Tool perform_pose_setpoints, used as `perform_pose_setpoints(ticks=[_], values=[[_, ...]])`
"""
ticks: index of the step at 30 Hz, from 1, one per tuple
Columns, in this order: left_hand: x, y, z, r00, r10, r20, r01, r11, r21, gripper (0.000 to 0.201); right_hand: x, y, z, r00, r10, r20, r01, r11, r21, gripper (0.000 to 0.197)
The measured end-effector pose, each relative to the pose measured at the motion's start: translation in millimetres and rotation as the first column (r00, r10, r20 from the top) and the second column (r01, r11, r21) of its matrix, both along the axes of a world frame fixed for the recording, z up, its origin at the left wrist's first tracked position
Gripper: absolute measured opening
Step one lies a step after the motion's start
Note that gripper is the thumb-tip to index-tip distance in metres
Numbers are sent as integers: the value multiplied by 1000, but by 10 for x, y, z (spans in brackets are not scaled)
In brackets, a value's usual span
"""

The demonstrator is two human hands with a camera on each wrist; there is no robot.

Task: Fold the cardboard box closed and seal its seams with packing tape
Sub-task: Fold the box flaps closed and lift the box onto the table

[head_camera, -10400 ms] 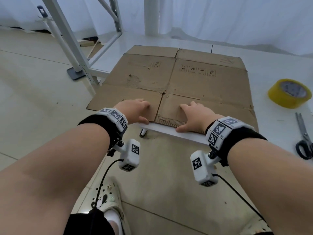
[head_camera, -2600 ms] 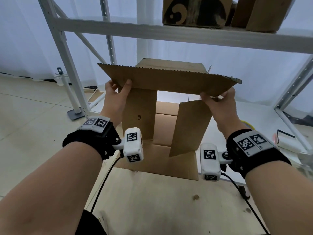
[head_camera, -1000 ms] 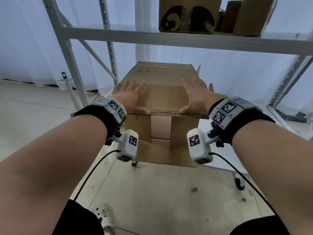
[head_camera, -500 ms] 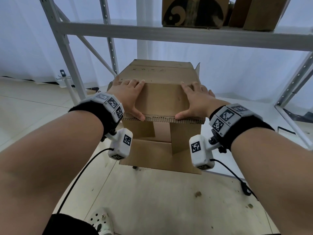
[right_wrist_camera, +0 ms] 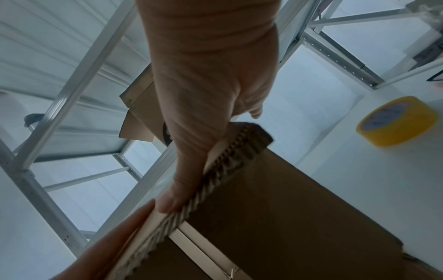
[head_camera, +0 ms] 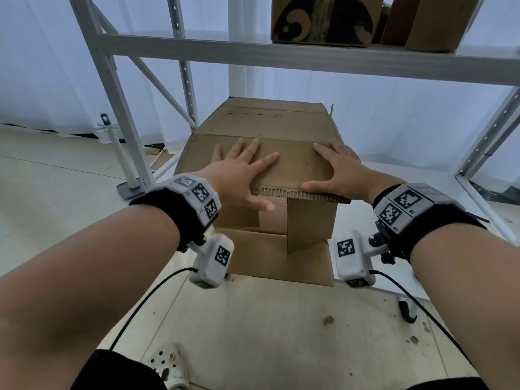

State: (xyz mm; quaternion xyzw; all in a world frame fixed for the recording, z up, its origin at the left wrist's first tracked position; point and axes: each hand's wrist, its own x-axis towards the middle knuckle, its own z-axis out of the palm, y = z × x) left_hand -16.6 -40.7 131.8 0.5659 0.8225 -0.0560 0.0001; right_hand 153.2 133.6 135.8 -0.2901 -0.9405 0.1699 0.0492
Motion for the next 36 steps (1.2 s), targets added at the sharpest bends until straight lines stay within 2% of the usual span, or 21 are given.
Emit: perform_pose_setpoints(ticks=[3, 5, 6, 7, 8, 9, 10, 12, 13, 14, 16, 19, 21, 23, 25, 26, 28, 30, 32, 34, 36], values=[[155, 56, -131, 987, -80, -138, 85, 996, 32, 94, 112, -43, -104, 988, -19, -153, 18, 1000, -11, 103], [197, 62, -173, 985, -71, -156, 87, 991, 100, 78, 202, -88, -216, 917, -39, -397, 8, 997, -79, 76], [212, 60, -177, 986, -74, -150, 92, 989, 120, 74, 250, -122, -316, 825, -106, -555, 25, 988, -151, 57], [228, 55, -187, 986, -80, -144, 99, 986, 132, 72, 318, -177, -436, 684, -224, -695, 71, 968, -242, 38], [230, 58, -187, 986, -84, -144, 105, 984, 143, 70, 377, -221, -555, 526, -358, -772, 139, 931, -338, 25], [240, 60, -187, 986, -85, -146, 108, 982, 153, 68, 423, -260, -694, 430, -460, -777, 208, 888, -410, 20], [255, 59, -195, 986, -84, -143, 107, 981, 162, 66, 458, -326, -832, 467, -496, -732, 273, 869, -414, 21], [277, 74, -184, 987, -79, -142, 103, 980, 170, 65, 444, -488, -1080, 805, -363, -469, 303, 932, -200, 30], [284, 80, -171, 987, -80, -142, 104, 980, 168, 65, 379, -567, -1184, 930, -220, -294, 212, 975, -61, 39], [294, 86, -162, 986, -88, -141, 111, 979, 168, 64, 295, -649, -1241, 984, -70, -162, 81, 995, 58, 48], [319, 95, -149, 983, -110, -144, 132, 979, 157, 62, 116, -739, -1282, 998, 69, 0, -68, 984, 167, 59], [349, 116, -168, 977, -145, -157, 166, 978, 128, 59, -64, -625, -1263, 987, 3, 163, -17, 996, 84, 64], [346, 129, -214, 974, -152, -167, 172, 978, 117, 60, -117, -555, -1293, 982, 9, 187, -14, 1000, 24, 63], [333, 153, -289, 972, -156, -176, 179, 976, 123, 65, -76, -598, -1286, 986, 93, 139, -100, 994, 45, 46], [298, 179, -385, 967, -154, -204, 182, 975, 127, 74, 22, -705, -1241, 980, 199, 18, -199, 964, 177, 26], [281, 185, -430, 963, -151, -223, 180, 977, 118, 80, 84, -759, -1199, 966, 248, -80, -221, 943, 250, 25], [248, 193, -507, 956, -141, -258, 170, 981, 94, 88, 172, -813, -1046, 899, 304, -317, -188, 919, 347, 27], [224, 201, -528, 963, -136, -232, 164, 981, 106, 83, 190, -748, -881, 820, 313, -480, -71, 887, 457, 25], [195, 207, -503, 976, -130, -176, 154, 979, 133, 67, 152, -640, -709, 851, 211, -481, 63, 867, 493, 19], [178, 201, -467, 980, -132, -151, 154, 977, 146, 58, 92, -547, -579, 942, 77, -328, 99, 867, 488, 40], [176, 182, -438, 979, -139, -147, 163, 973, 161, 59, 19, -488, -461, 983, 29, -180, 63, 873, 484, 61]])
